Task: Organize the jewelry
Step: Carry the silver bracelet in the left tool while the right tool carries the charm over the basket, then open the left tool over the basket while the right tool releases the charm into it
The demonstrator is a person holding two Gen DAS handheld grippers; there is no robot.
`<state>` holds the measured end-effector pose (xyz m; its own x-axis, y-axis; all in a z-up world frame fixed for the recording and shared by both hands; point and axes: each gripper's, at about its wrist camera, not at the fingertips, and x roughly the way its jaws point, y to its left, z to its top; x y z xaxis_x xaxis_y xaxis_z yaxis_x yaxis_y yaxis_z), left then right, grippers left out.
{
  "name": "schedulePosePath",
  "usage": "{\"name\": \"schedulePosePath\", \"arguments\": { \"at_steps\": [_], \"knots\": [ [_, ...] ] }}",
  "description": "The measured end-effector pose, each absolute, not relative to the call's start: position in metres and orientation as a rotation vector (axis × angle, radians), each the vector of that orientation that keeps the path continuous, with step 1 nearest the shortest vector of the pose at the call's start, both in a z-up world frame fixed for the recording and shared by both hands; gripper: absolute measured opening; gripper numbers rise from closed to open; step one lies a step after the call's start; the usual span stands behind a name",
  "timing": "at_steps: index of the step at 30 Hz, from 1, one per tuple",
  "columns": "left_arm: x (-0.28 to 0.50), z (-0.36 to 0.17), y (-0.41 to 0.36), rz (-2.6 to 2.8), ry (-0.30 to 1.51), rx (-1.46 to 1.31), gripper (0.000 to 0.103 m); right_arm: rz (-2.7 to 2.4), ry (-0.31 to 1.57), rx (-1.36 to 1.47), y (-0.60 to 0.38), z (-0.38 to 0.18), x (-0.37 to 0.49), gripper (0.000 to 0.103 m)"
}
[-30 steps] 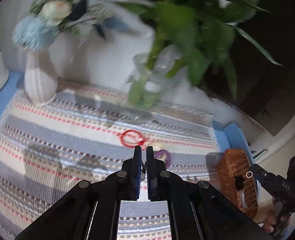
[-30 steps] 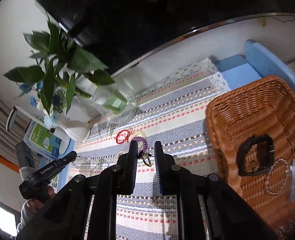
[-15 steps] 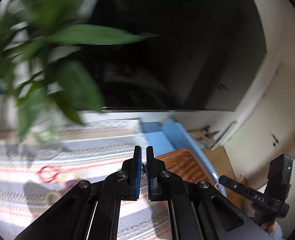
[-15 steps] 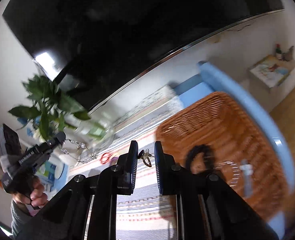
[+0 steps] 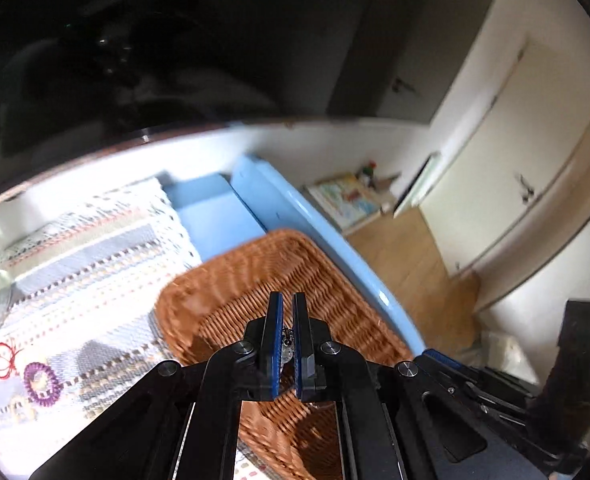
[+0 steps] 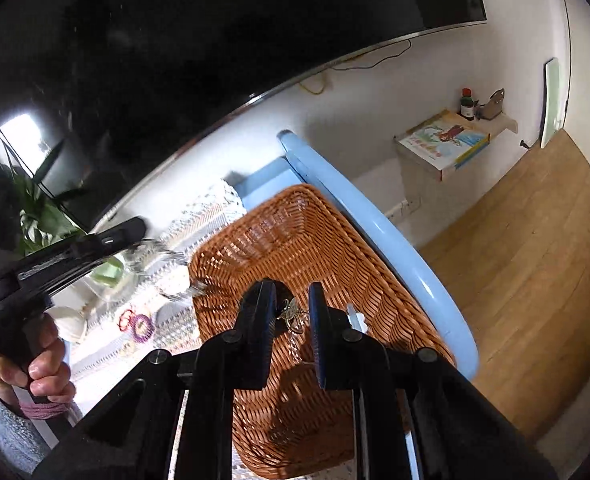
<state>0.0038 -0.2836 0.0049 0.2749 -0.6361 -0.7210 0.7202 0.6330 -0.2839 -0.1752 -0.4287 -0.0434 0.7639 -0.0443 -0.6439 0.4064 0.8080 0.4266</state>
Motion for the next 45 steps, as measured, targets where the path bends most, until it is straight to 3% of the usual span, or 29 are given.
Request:
{"name": "schedulePosePath", "arguments": {
  "at_steps": [14, 45],
  "knots": [
    [-0.024, -0.034, -0.313, -0.923, 0.977, 0.22, 0.004, -0.314, 0.741, 0.487, -0.414, -0.064, -0.158, 0.017],
    [-0.018, -0.036, -0.299, -0.951, 1.011, 0.157, 0.004, -0.312, 0.766, 0.522, -0.418, -0.068, -0.151, 0.017]
  ]
}}
